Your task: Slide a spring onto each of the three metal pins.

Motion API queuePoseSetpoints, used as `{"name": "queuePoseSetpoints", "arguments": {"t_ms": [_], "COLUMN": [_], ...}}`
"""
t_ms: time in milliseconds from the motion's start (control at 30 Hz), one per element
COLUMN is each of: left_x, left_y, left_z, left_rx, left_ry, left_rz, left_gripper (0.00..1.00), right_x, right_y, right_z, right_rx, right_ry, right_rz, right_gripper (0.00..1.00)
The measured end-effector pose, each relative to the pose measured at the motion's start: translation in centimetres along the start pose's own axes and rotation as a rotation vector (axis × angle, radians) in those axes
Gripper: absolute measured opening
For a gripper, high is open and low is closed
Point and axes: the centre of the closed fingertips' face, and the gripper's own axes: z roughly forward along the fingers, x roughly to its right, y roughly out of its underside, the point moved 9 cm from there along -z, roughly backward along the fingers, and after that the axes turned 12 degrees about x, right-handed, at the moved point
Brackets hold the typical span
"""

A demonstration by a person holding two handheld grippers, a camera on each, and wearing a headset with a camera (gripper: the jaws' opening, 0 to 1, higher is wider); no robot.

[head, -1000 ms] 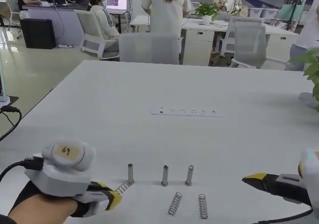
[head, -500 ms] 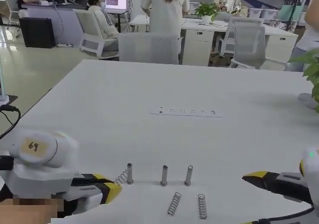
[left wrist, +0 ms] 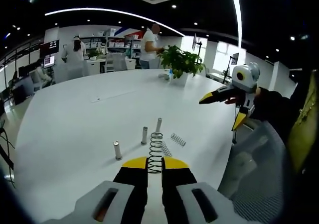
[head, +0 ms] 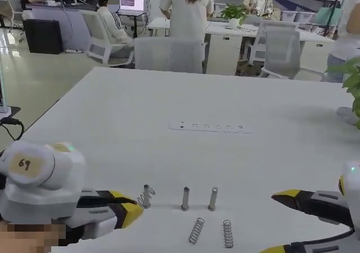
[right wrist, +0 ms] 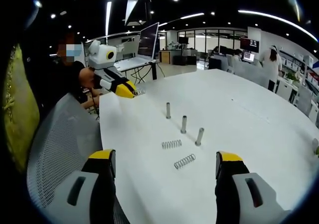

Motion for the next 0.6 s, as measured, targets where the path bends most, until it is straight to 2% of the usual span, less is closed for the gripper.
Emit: {"name": "queuePoseSetpoints", "arguments": {"t_ms": [333, 600], "left_x": [1.3, 2.2], "left_y": [-0.3, -0.4], "left_z": [0.6, 0.9], "left_rx": [0.013, 0.011], "left_ry": [0.117, 0.174], "left_rz": [0.037, 0.058], "left_gripper": [0.02, 0.02], "right_x": [-0.4, -1.0], "right_y": [-1.6, -2.4], "right_z": [0.6, 1.1], "right_rx": [0.03, 0.04], "right_ry": [-0.035, -0.072], "right_rz": [-0.015, -0.026], "right_gripper": [0.79, 0.74]}}
